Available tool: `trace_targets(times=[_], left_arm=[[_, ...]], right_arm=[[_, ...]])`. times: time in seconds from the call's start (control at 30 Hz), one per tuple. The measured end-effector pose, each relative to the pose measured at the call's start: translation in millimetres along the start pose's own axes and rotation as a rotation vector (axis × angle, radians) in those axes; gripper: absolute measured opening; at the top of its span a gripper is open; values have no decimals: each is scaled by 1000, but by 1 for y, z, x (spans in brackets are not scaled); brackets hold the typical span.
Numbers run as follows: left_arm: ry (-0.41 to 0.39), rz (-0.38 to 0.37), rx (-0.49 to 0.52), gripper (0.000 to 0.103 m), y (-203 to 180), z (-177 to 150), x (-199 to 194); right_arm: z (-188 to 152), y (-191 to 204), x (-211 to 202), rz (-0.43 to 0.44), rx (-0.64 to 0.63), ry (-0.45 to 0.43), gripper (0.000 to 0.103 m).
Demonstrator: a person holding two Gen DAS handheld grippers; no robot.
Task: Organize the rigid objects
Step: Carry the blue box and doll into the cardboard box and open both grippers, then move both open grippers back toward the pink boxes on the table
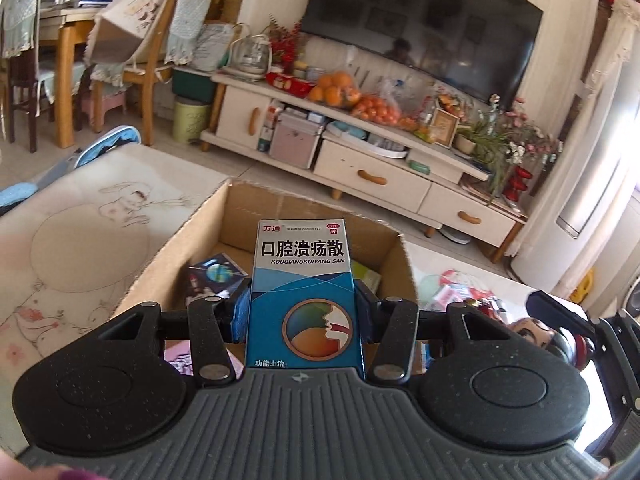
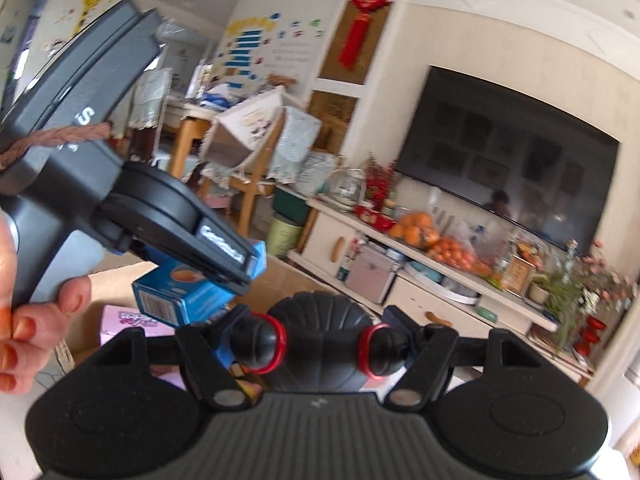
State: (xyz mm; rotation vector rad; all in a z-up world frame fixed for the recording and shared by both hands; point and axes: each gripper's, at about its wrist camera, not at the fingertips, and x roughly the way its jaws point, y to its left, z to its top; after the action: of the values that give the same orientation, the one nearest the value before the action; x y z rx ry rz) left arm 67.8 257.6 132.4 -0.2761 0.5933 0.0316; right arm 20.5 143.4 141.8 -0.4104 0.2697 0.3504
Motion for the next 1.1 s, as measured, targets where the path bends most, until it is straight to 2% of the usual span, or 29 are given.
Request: trace_targets(times=[0.2, 0.4, 0.63, 0.7, 0.8, 0.93, 1.1], left_arm=[[15, 36, -16, 62, 8, 6, 9], [36, 76, -22, 62, 15, -1, 4], [65, 78, -16, 62, 14, -2, 5], [73, 76, -15, 61, 13, -2, 6], [75, 75, -8, 77, 11, -2, 4], [63, 80, 10, 94, 11, -2, 3], [60, 78, 14, 99, 11, -3, 1]], right_arm=[[2, 16, 20, 71, -64, 31, 73], [1, 26, 33, 101, -86, 63, 73], [-5, 35, 43, 135, -106, 116, 73], [-7, 37, 42, 125, -107, 116, 78], [-7, 36, 35, 106, -87, 100, 92], [-9, 32, 21, 70, -57, 77, 95], [-16, 20, 4, 21, 1, 64, 95]])
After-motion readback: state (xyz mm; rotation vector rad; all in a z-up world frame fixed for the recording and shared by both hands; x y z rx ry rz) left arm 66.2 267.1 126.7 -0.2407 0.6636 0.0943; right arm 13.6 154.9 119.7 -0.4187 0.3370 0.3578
